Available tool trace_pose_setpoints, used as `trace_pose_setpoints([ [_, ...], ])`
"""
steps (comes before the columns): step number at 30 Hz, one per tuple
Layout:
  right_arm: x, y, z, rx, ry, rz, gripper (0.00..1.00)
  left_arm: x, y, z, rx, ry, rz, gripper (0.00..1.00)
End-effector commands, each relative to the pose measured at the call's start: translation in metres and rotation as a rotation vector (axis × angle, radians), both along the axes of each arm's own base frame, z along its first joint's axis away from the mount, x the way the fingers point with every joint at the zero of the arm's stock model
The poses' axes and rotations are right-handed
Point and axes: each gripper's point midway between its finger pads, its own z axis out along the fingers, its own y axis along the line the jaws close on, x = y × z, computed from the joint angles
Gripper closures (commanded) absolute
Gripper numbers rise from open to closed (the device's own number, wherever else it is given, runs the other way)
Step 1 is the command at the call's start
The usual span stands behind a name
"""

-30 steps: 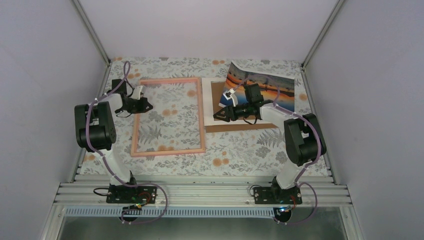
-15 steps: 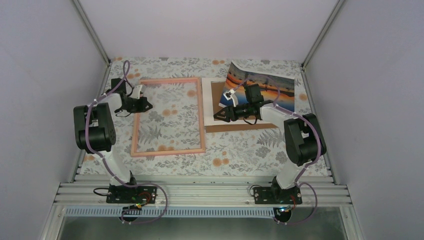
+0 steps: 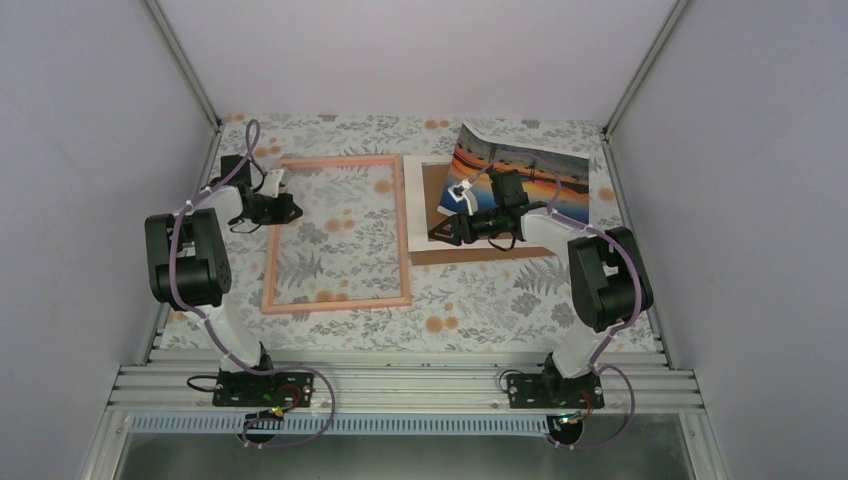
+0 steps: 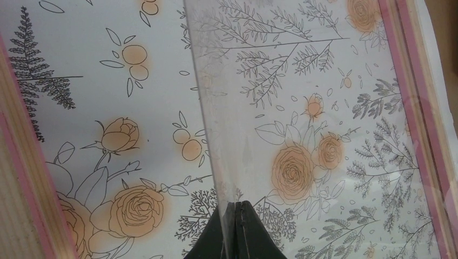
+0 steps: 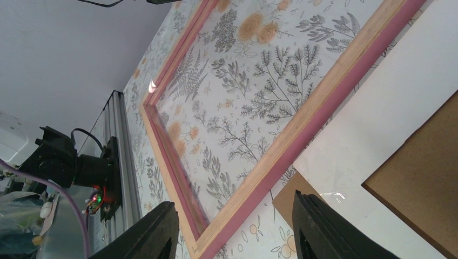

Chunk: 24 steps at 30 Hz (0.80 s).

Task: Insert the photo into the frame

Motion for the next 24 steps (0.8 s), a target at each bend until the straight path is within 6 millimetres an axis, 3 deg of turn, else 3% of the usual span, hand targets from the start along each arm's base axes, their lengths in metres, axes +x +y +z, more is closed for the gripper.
trace_pose_setpoints([
  [1,0.002,-0.002,0.002,0.009,-0.036,0.002,0.47,0.003,0.005,0.015,0.036,-0.044,-0.014,0.98],
  [24,0.001,-0.002,0.001,0.008,-0.035,0.000,0.47,-0.002,0.015,0.012,0.062,-0.028,-0.006,0.98],
])
